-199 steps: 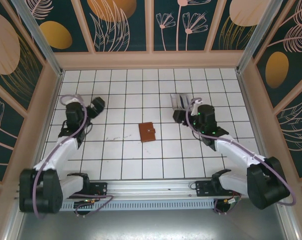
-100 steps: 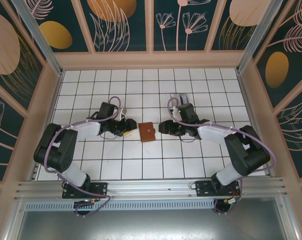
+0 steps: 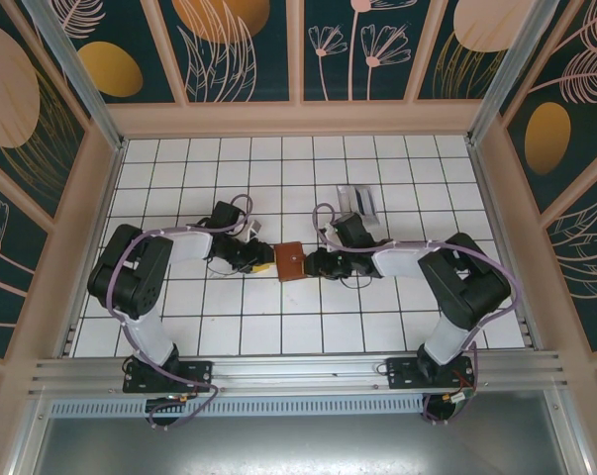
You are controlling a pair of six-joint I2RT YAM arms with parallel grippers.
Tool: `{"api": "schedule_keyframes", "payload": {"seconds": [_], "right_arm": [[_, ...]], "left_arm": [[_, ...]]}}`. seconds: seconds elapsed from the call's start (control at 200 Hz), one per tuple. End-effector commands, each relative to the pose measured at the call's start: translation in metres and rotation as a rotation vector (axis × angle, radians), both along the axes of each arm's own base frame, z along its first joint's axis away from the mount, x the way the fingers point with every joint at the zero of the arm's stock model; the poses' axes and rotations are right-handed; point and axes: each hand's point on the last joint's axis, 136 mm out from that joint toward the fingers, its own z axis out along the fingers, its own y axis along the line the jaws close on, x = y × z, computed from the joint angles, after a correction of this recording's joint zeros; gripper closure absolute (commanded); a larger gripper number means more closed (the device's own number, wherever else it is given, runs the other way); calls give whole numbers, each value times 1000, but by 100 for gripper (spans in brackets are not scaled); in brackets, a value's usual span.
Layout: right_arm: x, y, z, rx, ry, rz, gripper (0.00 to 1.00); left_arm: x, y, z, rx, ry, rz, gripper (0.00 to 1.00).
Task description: Put the credit cards into the card holder
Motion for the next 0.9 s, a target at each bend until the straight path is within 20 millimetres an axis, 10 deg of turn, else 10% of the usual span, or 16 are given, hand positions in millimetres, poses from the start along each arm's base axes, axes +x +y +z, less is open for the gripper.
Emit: {"api": "schedule_keyframes", "payload": {"seconds": [0.0, 0.245, 0.49, 0.896], "right_arm": [[10, 13, 9, 37, -22, -6, 75], [18, 24, 16, 52, -51, -14, 78], [26, 11, 23, -40, -94, -91, 70], [13, 23, -9, -79, -14, -66, 73]], "left_arm": [[-5, -7, -14, -33, 40, -12, 71], [-2, -22, 4, -130, 9, -55, 65], [5, -8, -17, -3, 13, -17, 63], [-1, -26, -24, -75, 92, -55, 75]]}}
